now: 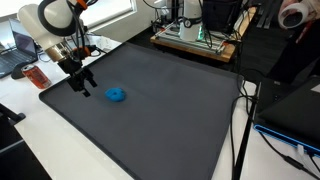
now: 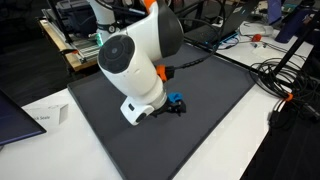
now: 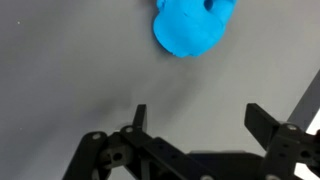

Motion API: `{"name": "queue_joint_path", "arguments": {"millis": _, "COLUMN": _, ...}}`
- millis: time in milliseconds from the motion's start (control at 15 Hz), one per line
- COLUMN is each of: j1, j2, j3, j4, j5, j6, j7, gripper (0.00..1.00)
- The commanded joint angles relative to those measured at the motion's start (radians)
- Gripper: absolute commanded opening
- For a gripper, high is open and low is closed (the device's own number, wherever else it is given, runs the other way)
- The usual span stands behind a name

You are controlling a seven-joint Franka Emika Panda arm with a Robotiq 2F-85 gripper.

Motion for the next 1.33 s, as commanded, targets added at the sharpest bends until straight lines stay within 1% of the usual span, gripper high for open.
{"name": "queue_joint_path", "arguments": {"millis": 0, "j1": -0.039, "j2": -0.087, "j3": 0.037, "j4": -0.147, "j5": 0.034, "j6": 0.053, "j7": -0.128, "gripper": 1.00}}
{"name": "queue_joint_path", "arguments": {"millis": 200, "j1": -0.061, "j2": -0.150, "j3": 0.062, "j4": -0.256, "j5": 0.054, "j6": 0.113, "j7": -0.224, "gripper": 1.00}}
{"name": "queue_joint_path", "arguments": {"millis": 267, "j1": -0.056, "j2": -0.171, "j3": 0.050, "j4": -0.289, "j5": 0.075, "j6": 0.129, "j7": -0.260, "gripper": 1.00}}
{"name": "queue_joint_path", "arguments": {"millis": 467, "j1": -0.063, "j2": -0.251, "j3": 0.061, "j4": -0.428, "j5": 0.113, "j6": 0.208, "j7": -0.378, "gripper": 1.00}}
{"name": "queue_joint_path", "arguments": {"millis": 733, "j1": -0.089, "j2": -0.359, "j3": 0.094, "j4": -0.612, "j5": 0.208, "j6": 0.334, "j7": -0.558, "gripper": 1.00}}
{"name": "queue_joint_path", "arguments": {"millis": 867, "j1": -0.091, "j2": -0.422, "j3": 0.101, "j4": -0.710, "j5": 0.264, "j6": 0.405, "j7": -0.637, "gripper": 1.00}}
{"name": "queue_joint_path", "arguments": {"millis": 933, "j1": -0.087, "j2": -0.454, "j3": 0.100, "j4": -0.751, "j5": 0.286, "j6": 0.430, "j7": -0.664, "gripper": 1.00}}
{"name": "queue_joint_path", "arguments": {"millis": 1067, "j1": -0.058, "j2": -0.515, "j3": 0.082, "j4": -0.832, "j5": 0.304, "j6": 0.494, "j7": -0.688, "gripper": 1.00}}
{"name": "queue_joint_path", "arguments": {"millis": 1267, "j1": -0.016, "j2": -0.594, "j3": 0.070, "j4": -0.930, "j5": 0.305, "j6": 0.569, "j7": -0.670, "gripper": 1.00}}
